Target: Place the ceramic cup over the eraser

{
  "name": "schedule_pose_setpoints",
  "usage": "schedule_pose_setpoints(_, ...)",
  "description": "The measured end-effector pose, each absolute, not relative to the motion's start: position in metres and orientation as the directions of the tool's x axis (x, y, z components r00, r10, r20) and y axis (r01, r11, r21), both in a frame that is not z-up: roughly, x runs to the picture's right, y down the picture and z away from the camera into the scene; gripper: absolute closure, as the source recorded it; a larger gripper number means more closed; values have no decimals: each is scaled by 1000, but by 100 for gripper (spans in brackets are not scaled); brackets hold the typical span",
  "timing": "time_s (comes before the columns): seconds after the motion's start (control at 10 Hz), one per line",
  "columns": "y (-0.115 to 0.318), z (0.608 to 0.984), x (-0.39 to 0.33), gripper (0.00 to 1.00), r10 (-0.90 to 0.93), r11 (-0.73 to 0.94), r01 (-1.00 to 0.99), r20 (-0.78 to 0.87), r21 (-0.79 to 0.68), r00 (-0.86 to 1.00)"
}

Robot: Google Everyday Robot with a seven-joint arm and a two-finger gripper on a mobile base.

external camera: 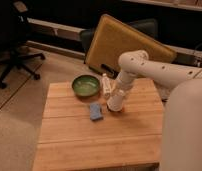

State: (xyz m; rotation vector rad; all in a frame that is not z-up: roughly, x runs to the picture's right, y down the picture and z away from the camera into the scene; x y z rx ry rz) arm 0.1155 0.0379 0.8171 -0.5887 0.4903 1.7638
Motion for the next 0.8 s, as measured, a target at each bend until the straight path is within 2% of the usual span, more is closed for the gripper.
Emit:
schedule_pose_setpoints(0.1,38,821,114,20,754,-250,-968,-622,27,-212)
schedule_pose_setpoints(0.8,16,832,75,20,765,-177,-983,-634,-39,-113)
